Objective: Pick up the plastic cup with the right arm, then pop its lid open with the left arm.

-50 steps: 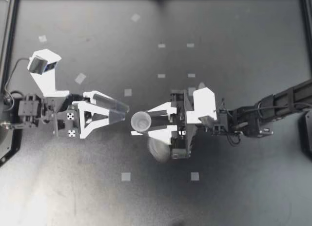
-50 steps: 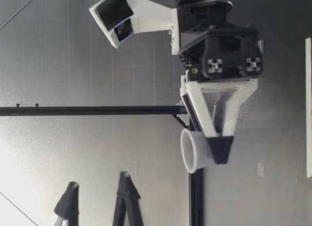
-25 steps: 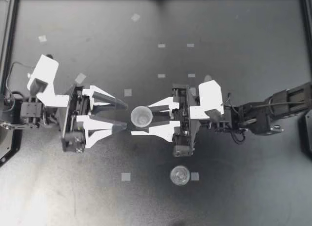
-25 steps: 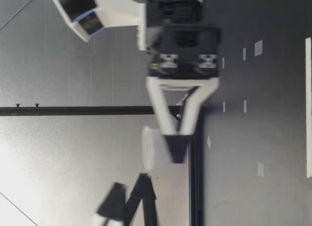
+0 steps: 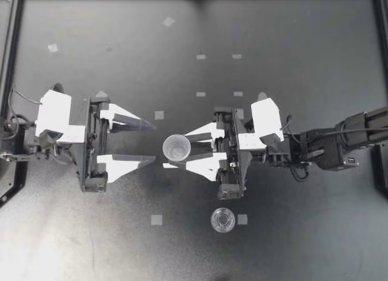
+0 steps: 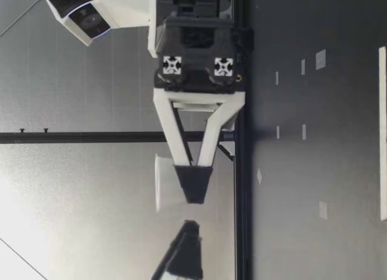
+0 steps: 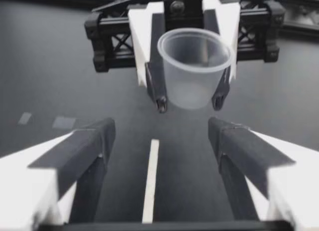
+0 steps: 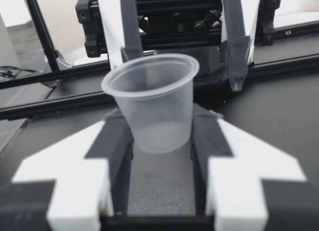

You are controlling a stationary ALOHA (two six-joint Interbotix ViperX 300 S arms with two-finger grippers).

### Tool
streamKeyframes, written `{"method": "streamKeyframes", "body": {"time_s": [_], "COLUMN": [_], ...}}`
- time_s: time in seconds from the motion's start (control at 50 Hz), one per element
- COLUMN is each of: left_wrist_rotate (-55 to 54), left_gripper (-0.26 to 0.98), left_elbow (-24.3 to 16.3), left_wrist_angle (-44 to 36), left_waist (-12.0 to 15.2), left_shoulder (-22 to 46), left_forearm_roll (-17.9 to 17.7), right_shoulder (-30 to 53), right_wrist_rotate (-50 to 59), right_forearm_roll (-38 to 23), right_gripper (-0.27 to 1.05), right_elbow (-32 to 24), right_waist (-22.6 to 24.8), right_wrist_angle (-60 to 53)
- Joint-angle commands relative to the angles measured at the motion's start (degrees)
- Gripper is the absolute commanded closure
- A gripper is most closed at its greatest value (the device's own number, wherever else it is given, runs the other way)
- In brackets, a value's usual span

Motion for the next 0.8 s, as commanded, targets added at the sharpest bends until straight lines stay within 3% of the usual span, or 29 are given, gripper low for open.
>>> {"method": "streamKeyframes", "body": {"time_s": [0.0,0.78], "left_wrist_rotate": [0.18,1.76], "left_gripper": [0.05,0.05], "left_elbow": [-0.35,-0.53], "left_wrist_angle": [-0.09,-0.09], "left_waist": [-0.09,-0.09], "left_shoulder": [-0.35,-0.26], "left_forearm_roll": [-0.26,-0.26], "right_shoulder": [-1.23,-0.97], "right_wrist_rotate": [0.09,0.09], "right_forearm_roll": [-0.09,-0.09], "right_gripper": [0.43,0.43], "right_elbow": [-0.44,-0.7], "right_waist": [0.26,0.26], "right_wrist_angle": [-0.18,0.53]}}
